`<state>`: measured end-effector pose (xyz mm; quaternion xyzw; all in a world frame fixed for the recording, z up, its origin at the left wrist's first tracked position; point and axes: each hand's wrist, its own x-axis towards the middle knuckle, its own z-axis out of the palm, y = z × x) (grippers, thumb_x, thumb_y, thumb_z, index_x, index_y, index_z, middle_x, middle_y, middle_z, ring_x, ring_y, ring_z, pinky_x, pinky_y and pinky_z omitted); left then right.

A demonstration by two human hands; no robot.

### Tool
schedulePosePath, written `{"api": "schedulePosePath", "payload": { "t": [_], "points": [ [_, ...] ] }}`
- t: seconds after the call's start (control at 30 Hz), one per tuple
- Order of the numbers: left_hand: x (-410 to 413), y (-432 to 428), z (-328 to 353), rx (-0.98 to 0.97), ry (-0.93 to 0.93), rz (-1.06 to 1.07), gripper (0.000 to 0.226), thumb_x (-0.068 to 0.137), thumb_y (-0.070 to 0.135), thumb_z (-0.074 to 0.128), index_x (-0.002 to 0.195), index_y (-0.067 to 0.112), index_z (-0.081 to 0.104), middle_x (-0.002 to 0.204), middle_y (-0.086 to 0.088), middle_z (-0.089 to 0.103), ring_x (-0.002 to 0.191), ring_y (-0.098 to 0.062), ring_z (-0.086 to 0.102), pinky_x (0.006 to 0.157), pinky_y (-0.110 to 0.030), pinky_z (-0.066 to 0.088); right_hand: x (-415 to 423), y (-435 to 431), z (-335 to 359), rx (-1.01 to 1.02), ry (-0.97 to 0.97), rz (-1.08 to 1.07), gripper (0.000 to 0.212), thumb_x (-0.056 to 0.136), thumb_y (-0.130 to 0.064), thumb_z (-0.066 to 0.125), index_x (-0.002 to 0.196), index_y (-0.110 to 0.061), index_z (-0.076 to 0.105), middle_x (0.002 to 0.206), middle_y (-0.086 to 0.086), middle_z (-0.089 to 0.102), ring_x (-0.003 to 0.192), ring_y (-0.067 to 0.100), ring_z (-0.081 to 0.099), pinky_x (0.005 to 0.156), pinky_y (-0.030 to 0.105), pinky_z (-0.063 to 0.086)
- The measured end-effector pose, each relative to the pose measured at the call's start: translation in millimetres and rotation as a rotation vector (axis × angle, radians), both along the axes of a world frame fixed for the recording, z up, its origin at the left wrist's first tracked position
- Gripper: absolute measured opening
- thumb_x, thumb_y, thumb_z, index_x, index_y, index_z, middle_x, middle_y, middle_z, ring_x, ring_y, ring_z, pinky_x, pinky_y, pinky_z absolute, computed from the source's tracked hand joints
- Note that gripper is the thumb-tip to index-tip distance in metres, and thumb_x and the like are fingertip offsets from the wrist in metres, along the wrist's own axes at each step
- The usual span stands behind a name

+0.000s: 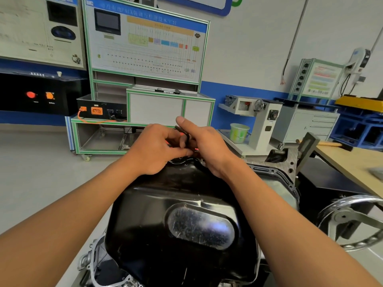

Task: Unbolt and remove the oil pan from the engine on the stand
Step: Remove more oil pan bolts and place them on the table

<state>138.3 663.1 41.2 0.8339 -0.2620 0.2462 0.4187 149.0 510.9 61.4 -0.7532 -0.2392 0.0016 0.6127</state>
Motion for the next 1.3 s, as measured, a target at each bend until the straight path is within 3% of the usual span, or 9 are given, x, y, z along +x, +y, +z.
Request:
{"api": "schedulePosePath", "payload": {
  "t": [0.1,0.23,0.37,0.53,0.73,0.9,1.03,1.13,1.3],
  "points": [
    [1,2,0,-0.016,0.004,0.010,0.027,0.073,0.022,0.083,0.057,0.029,0.063,0.054,0.009,0.060,0.051,-0.003,0.050,0.056,-0.013,0.039,-5,2,0,-0.041,-0.059,-0.014,0.058,0.080,-0.062,0.066,0.055,-0.010,0.061,0.062,0.008,0.059,0.060,0.016,0.054,0.068,0.031,0.043],
    [0,3,0,-0.016,-0.020,0.014,0.011,0.074,0.025,0.081,0.081,0.017,0.076,0.070,0.000,0.072,0.069,-0.018,0.067,0.069,-0.030,0.052,-10,1,-3,0.104,-0.160,-0.035,0.048,0.086,-0.037,0.077,0.071,0.008,0.067,0.073,0.026,0.064,0.065,0.028,0.058,0.068,0.037,0.049],
    [0,6,1,-0.140,0.027,-0.073,0.004,0.076,0.016,0.076,0.074,0.018,0.074,0.071,-0.020,0.067,0.072,-0.020,0.060,0.071,-0.049,0.052,-11,-4,-10,0.114,-0.307,-0.031,0.015,0.076,-0.007,0.085,0.086,-0.002,0.074,0.062,0.004,0.061,0.057,0.008,0.053,0.059,0.018,0.046],
    [1,7,-2,-0.100,0.010,-0.036,0.042,0.080,0.004,0.079,0.067,0.043,0.072,0.058,0.017,0.065,0.059,0.008,0.051,0.061,-0.017,0.045,-7,-1,-13,0.064,-0.421,-0.161,0.010,0.078,-0.002,0.082,0.080,-0.006,0.073,0.070,0.002,0.062,0.058,0.003,0.050,0.058,0.013,0.041],
    [-1,7,-2,-0.077,0.056,-0.043,0.029,0.093,0.010,0.067,0.097,0.038,0.075,0.093,0.006,0.078,0.094,-0.018,0.073,0.092,-0.047,0.055,-3,-3,-14,-0.030,-0.504,-0.212,0.007,0.091,-0.005,0.070,0.093,-0.005,0.076,0.079,-0.001,0.063,0.065,-0.003,0.053,0.066,0.011,0.042],
    [2,9,-4,-0.095,0.021,0.023,0.020,0.088,0.014,0.073,0.092,0.033,0.078,0.087,-0.011,0.077,0.091,-0.033,0.071,0.086,-0.051,0.055,-1,0,-15,-0.043,-0.507,-0.234,0.008,0.087,-0.016,0.077,0.093,-0.011,0.079,0.080,-0.001,0.064,0.065,0.001,0.052,0.066,0.018,0.042],
    [4,8,-3,-0.102,0.005,0.034,0.013,0.082,0.009,0.077,0.078,0.022,0.076,0.073,0.006,0.074,0.072,-0.017,0.069,0.074,-0.035,0.057,0,0,-16,0.021,-0.485,-0.294,0.010,0.078,-0.019,0.085,0.081,-0.012,0.080,0.073,-0.002,0.067,0.059,0.001,0.054,0.059,0.018,0.043],
    [5,6,-3,-0.086,-0.018,0.081,0.037,0.079,0.005,0.079,0.061,0.032,0.061,0.055,0.016,0.061,0.054,-0.002,0.054,0.059,-0.016,0.043,-1,0,-16,0.021,-0.507,-0.303,0.010,0.078,-0.017,0.085,0.080,-0.009,0.079,0.070,-0.007,0.064,0.058,-0.001,0.054,0.058,0.012,0.039],
    [0,5,-1,-0.067,0.050,-0.010,0.016,0.090,0.011,0.070,0.097,0.022,0.077,0.088,0.005,0.077,0.087,-0.012,0.072,0.084,-0.032,0.056,-4,0,-17,-0.050,-0.617,-0.304,0.007,0.089,-0.012,0.073,0.086,-0.007,0.078,0.077,0.001,0.063,0.066,0.004,0.054,0.064,0.020,0.045]
  ]
}}
